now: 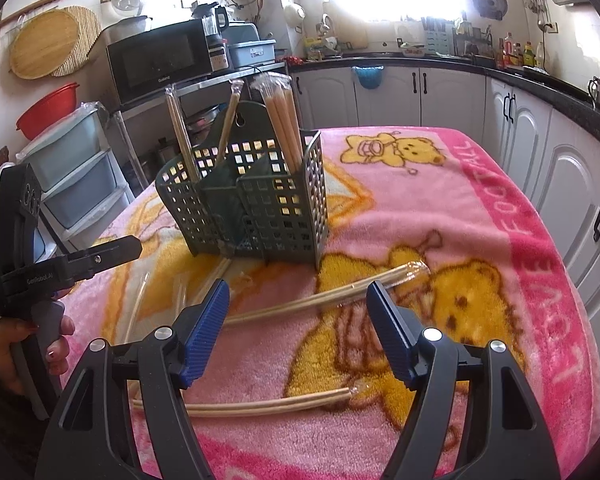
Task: Organize utensils
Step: 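Move both open grippers toward the loose chopsticks beside the caddy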
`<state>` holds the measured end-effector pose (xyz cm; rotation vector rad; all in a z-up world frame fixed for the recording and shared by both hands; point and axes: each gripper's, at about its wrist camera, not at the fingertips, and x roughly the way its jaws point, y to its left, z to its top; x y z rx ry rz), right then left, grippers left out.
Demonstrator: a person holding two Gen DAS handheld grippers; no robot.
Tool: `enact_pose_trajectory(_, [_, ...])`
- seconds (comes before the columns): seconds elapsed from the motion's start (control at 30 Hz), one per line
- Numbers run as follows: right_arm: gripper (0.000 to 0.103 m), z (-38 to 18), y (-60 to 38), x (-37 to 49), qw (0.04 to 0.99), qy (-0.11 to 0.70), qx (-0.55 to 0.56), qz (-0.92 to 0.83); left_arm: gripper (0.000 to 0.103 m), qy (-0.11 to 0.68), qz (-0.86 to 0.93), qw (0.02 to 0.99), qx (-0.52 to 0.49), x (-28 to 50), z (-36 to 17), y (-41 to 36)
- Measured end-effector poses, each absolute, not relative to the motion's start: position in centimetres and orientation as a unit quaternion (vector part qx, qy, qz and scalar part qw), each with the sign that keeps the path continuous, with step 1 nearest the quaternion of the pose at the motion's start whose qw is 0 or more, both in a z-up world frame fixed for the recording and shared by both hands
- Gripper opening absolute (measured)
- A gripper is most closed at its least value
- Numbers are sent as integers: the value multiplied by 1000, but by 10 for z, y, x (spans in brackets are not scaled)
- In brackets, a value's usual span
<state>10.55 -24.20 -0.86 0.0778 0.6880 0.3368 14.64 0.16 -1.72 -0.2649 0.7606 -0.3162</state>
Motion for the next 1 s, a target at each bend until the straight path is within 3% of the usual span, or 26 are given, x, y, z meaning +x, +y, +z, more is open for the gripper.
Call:
enact_pose_trajectory(0.77, [68,-62,-262,94,900,408,54,147,92,438,-172,875,-113,164,-55,-19])
enact_pose_trajectory(1.0, [51,-79,-268,106,880,444,87,141,92,453,-168,867,-122,178,-65,-15])
